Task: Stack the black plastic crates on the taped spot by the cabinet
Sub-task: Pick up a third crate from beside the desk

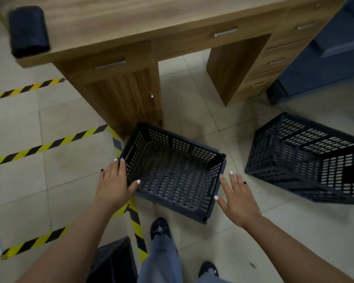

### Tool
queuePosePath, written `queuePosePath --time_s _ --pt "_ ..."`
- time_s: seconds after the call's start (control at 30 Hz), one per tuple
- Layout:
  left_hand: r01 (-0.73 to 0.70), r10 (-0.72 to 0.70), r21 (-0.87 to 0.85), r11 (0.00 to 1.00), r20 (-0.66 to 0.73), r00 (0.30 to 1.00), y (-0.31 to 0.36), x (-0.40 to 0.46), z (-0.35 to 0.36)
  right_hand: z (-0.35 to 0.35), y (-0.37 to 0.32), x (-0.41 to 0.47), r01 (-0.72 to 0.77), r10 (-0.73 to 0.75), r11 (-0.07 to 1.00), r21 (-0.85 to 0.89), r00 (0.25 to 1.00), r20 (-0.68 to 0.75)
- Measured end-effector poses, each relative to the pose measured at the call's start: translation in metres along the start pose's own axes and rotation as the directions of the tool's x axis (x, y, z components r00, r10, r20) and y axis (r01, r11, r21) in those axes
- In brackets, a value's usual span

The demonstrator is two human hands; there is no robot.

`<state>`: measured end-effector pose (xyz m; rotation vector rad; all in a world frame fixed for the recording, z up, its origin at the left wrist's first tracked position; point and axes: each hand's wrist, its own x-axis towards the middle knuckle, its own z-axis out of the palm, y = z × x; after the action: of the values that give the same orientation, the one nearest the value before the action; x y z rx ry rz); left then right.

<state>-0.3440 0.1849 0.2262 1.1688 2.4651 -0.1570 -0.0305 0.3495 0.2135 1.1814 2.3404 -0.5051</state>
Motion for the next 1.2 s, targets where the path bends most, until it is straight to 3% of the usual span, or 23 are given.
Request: queuePosePath --time_s 0.2,0.4,0.5,0.63,0.77,0.9,1.07,1.2 --pt "-0.109 0.104 0.078 0.991 0.060 0.993 -0.007 0.058 0.038 0.055 -0.013 0.047 -0.051 0.048 0.996 0.066 0.997 0.054" --pt "-0.085 0.079 0.083 0.993 0.071 0.994 -0.012 0.113 0.096 0.113 0.005 0.096 -0.172 0.167 0.982 0.074 0.983 0.072" --pt "-0.049 0.037 0.125 0.991 0.096 0.995 -0.023 0.139 0.128 0.141 0.021 0.118 -0.220 0.216 0.974 0.052 0.973 0.077" --pt "0.070 -0.089 0.138 0.988 0.136 0.987 -0.040 0.167 0.174 0.179 0.034 0.141 -0.241 0.224 0.959 0.146 0.967 0.124" --pt "0.125 -0.145 0.125 0.984 0.163 0.976 -0.045 0.189 0.201 0.208 0.040 0.155 -0.245 0.253 0.914 0.322 0.967 0.019" --pt "0.131 -0.144 0.115 0.985 0.122 0.982 -0.040 0.199 0.213 0.218 0.038 0.174 -0.243 0.292 0.890 0.385 0.954 -0.074" --pt "0.181 -0.187 0.099 0.978 0.057 0.981 -0.032 0.199 0.216 0.191 0.071 0.205 -0.241 0.284 0.890 0.386 0.957 -0.056" --pt "0.223 -0.213 -0.048 0.974 0.164 0.963 -0.019 0.206 0.215 0.165 0.099 0.229 -0.275 0.305 0.881 0.386 0.952 -0.017"
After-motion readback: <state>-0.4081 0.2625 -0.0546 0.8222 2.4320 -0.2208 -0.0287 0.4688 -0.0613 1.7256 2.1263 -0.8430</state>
